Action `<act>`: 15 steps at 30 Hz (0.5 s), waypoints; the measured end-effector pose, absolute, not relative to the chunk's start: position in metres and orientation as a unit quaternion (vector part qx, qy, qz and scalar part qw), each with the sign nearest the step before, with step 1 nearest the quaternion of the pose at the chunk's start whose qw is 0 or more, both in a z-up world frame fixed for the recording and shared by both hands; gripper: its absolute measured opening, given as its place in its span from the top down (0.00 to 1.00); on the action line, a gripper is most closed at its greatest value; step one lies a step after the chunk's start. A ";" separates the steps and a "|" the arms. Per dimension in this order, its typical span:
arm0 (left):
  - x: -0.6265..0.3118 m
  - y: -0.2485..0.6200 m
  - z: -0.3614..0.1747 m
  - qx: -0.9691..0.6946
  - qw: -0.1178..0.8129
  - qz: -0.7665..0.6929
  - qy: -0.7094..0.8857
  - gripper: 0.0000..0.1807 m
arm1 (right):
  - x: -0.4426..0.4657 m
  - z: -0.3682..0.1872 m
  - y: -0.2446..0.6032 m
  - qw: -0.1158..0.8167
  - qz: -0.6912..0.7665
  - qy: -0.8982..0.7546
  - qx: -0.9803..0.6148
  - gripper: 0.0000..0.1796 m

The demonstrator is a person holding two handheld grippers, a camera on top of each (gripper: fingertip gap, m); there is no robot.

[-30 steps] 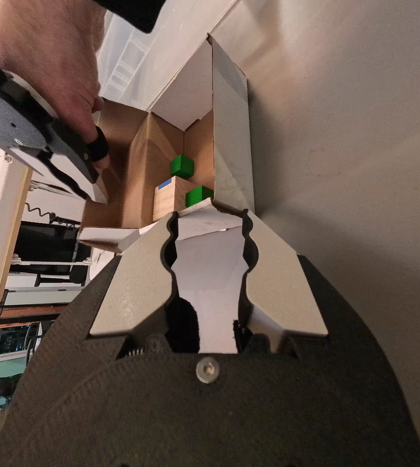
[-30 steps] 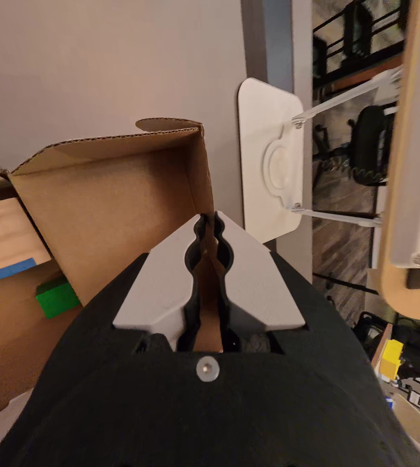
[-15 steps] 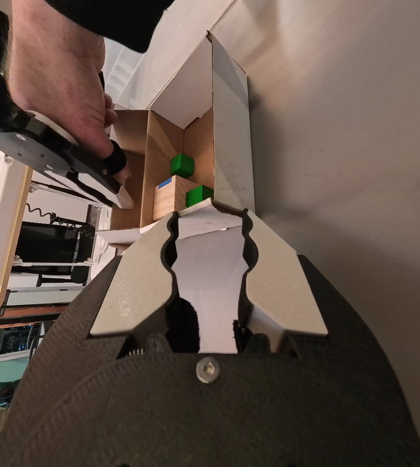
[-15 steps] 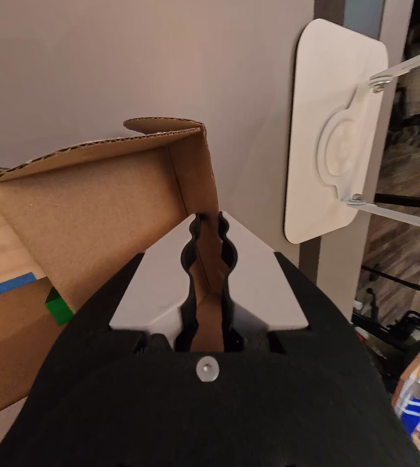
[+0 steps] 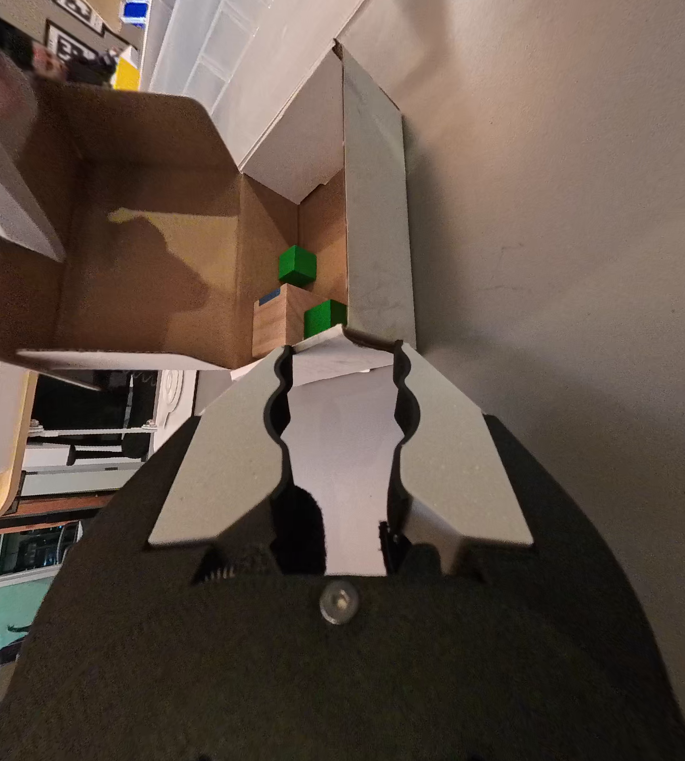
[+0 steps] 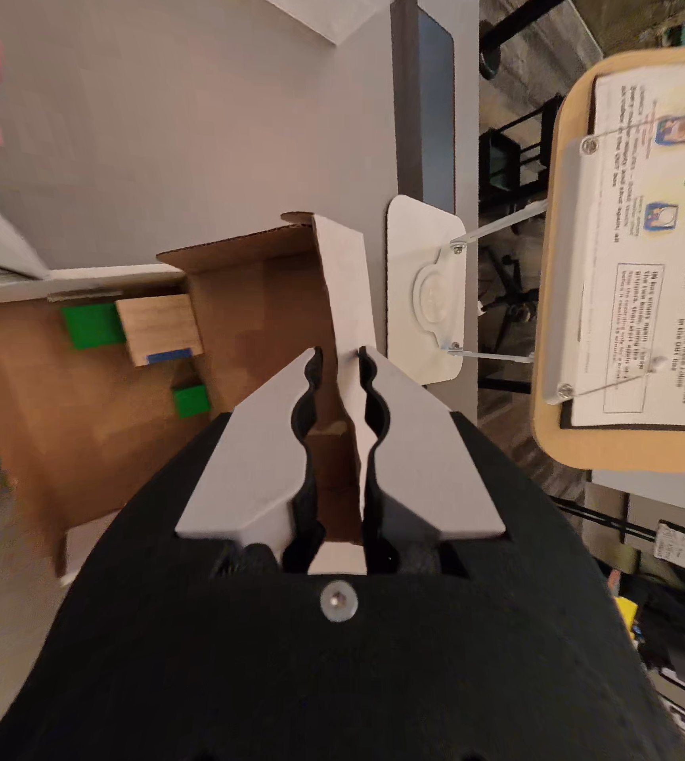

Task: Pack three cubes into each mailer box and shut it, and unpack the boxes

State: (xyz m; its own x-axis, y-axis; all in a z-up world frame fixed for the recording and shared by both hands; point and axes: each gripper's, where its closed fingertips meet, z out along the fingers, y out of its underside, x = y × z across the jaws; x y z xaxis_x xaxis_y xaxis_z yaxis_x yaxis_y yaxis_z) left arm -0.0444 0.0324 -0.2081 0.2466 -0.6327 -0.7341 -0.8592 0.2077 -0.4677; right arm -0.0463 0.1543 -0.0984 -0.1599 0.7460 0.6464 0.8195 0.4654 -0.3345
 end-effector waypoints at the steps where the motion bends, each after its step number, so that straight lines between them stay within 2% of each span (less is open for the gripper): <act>1: -0.044 0.032 -0.208 -0.618 0.490 0.116 0.603 0.74 | -0.043 -0.093 0.148 0.400 -0.052 -0.761 -0.509 0.91; 7: -0.044 0.032 -0.208 -0.618 0.489 0.118 0.604 0.74 | -0.020 -0.080 0.093 0.394 -0.023 -0.784 -0.480 0.92; 10: -0.044 0.032 -0.208 -0.617 0.489 0.117 0.605 0.74 | -0.013 -0.104 0.084 0.356 -0.032 -0.802 -0.478 0.92; 15: -0.044 0.032 -0.208 -0.616 0.488 0.120 0.606 0.74 | -0.012 -0.167 0.123 0.301 -0.092 -0.807 -0.499 0.88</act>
State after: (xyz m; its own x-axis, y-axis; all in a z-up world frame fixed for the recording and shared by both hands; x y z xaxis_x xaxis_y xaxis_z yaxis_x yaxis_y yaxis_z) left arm -0.0443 0.0323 -0.2083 0.2360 -0.6298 -0.7400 -0.8647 0.2114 -0.4557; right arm -0.0124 0.1229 -0.1668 -0.3202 0.7499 0.5788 0.8612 0.4850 -0.1519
